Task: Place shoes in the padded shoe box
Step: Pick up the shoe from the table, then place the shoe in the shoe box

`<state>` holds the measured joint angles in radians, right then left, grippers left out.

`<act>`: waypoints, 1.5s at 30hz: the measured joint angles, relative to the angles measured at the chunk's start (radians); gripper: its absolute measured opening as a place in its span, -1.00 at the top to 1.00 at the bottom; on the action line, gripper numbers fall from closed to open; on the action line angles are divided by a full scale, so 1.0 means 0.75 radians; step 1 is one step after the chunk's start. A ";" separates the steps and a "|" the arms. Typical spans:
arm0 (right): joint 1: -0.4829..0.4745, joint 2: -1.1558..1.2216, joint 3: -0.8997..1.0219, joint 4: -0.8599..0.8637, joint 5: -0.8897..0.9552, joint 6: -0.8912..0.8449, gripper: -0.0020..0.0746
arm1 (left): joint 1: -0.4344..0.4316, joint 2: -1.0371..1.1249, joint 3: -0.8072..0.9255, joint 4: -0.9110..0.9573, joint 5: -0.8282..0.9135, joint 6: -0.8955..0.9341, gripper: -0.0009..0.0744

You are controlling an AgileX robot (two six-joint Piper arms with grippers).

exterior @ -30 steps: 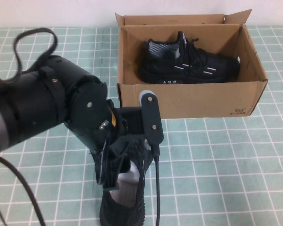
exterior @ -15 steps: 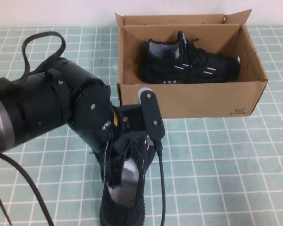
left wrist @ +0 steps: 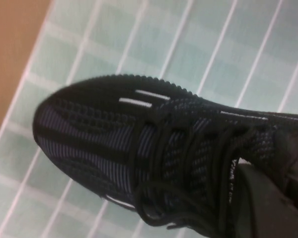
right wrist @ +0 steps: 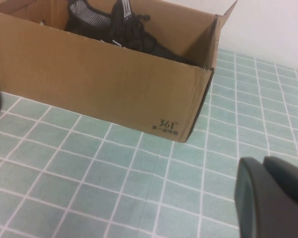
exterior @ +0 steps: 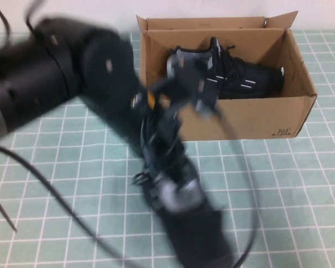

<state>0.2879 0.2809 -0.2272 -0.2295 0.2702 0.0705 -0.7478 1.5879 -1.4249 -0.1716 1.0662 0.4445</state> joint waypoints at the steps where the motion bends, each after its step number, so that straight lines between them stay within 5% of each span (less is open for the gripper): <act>1: 0.000 0.000 0.000 0.000 0.000 0.000 0.97 | 0.000 0.000 -0.049 -0.029 0.006 -0.052 0.96; 9: 0.000 0.000 0.000 0.003 0.000 0.000 0.97 | 0.000 0.000 -0.311 -0.160 -0.222 -0.345 0.96; 19: 0.000 0.000 0.000 0.005 -0.002 0.000 0.97 | 0.000 0.088 -0.334 -0.179 -0.884 -0.583 0.96; 27: 0.000 0.000 0.000 0.013 -0.002 0.000 0.97 | 0.042 0.263 -0.334 -0.203 -1.191 -0.764 0.96; 45: 0.000 0.000 0.000 0.013 -0.002 0.041 0.97 | 0.059 0.600 -0.334 -0.258 -1.402 -0.922 0.96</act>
<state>0.2879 0.2809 -0.2272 -0.2197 0.2684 0.1016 -0.7035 2.0377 -1.6754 -0.3650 0.0149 -0.2472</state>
